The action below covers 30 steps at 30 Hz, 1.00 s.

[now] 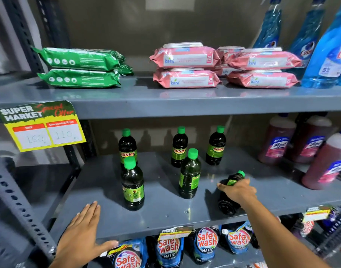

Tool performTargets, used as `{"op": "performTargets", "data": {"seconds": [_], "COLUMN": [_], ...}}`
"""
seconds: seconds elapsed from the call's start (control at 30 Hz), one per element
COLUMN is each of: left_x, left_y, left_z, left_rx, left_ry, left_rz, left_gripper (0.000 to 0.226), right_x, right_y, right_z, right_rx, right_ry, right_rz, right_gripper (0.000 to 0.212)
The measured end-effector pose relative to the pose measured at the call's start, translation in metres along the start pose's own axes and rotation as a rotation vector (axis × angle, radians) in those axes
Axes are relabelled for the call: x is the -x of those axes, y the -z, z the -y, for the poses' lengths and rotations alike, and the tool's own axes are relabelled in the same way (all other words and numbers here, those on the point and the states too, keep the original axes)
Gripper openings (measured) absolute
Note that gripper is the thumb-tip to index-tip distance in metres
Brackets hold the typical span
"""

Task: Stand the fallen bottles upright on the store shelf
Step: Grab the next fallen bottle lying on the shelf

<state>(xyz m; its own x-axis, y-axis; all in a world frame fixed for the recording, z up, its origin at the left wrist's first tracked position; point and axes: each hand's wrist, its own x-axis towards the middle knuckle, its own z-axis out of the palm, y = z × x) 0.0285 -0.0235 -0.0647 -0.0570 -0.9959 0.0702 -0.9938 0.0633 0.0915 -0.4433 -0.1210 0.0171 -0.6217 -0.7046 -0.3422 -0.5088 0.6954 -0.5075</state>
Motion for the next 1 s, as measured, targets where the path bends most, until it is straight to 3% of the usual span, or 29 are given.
{"op": "performTargets", "data": {"seconds": [0.23, 0.7, 1.0], "left_x": [0.001, 0.001, 0.002], "left_y": [0.004, 0.006, 0.006], "left_z": [-0.003, -0.004, -0.004], "left_rx": [-0.006, -0.012, 0.006], "left_ry": [0.002, 0.018, 0.022], "left_rz": [0.01, 0.017, 0.042], "left_gripper": [0.142, 0.141, 0.142], "right_x": [-0.001, -0.007, -0.033], "right_y": [0.0, 0.006, 0.007], "right_z": [-0.005, -0.008, 0.013], "right_rx": [-0.064, -0.179, -0.41], "right_ry": [-0.023, -0.058, 0.059], "right_rz": [0.048, 0.145, 0.045], "right_gripper": [0.123, 0.084, 0.077]}}
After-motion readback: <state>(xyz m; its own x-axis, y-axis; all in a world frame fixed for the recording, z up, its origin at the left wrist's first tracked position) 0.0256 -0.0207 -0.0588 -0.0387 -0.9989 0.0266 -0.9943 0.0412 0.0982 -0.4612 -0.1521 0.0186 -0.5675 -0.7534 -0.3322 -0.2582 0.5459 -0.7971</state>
